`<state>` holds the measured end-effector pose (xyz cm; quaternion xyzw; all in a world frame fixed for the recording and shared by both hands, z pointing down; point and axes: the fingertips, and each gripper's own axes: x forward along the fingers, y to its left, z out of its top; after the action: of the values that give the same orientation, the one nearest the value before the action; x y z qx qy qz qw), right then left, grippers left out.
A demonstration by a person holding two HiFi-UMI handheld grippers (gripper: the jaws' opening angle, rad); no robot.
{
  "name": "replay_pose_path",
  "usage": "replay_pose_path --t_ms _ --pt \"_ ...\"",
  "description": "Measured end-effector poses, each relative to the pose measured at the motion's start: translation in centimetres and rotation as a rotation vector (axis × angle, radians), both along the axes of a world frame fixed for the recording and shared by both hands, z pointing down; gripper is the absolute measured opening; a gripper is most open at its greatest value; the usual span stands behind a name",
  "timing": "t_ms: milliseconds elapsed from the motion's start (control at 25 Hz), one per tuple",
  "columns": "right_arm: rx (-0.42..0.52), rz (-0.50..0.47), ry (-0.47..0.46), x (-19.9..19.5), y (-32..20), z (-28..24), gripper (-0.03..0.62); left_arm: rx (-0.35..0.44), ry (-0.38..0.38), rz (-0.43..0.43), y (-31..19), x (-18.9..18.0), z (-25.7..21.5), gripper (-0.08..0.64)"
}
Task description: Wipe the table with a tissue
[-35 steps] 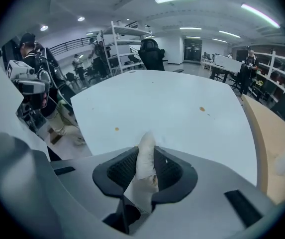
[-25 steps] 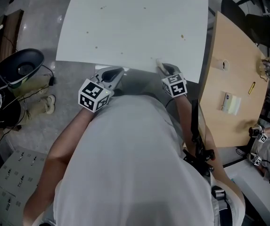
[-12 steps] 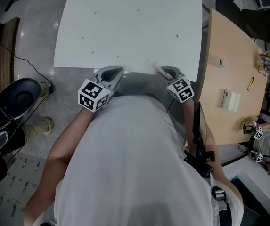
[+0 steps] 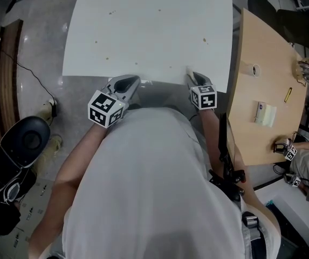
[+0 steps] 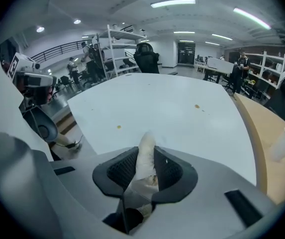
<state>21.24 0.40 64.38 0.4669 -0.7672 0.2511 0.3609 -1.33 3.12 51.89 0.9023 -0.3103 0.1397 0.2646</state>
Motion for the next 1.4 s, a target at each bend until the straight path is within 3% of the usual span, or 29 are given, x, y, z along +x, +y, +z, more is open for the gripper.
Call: replay_pose_path --t_ms 80,240,320,640,840,960,1080,1320,1400 --pt "-0.003 -0.024 0.005 -0.7 0.8 0.0 0.097 -0.002 0.002 -0.007 0.1 -0.2 0.1 0.005" --pt "-0.011 -0.165 0.008 -3.9 3.3 0.2 0.097 -0.01 0.006 -0.01 0.6 -0.5 0.5 0.005" --pt "-0.018 -0.175 -0.011 -5.0 3.5 0.3 0.097 -0.013 0.008 -0.012 0.5 -0.6 0.5 0.005" --pt "-0.055 0.132 -0.154 -5.0 -0.4 0.4 0.097 0.001 0.002 -0.026 0.8 -1.8 0.3 0.004" --pt "-0.04 0.155 -0.13 -6.5 -2.0 0.4 0.097 -0.006 -0.004 -0.06 1.4 -3.5 0.5 0.005" --pt "-0.028 0.108 -0.112 -7.9 -2.1 0.3 0.097 -0.008 -0.001 -0.071 1.7 -4.0 0.4 0.005" --pt "-0.019 0.001 -0.104 -9.9 -1.6 0.3 0.097 -0.005 0.0 -0.07 1.6 -4.0 0.4 0.005" --pt "-0.037 -0.307 -0.183 -13.8 1.9 0.3 0.097 0.017 0.008 -0.087 0.2 -4.2 0.1 0.005" --pt "-0.04 -0.331 -0.231 -13.5 2.4 -0.3 0.097 0.024 0.012 -0.093 -0.1 -4.3 -0.1 0.005"
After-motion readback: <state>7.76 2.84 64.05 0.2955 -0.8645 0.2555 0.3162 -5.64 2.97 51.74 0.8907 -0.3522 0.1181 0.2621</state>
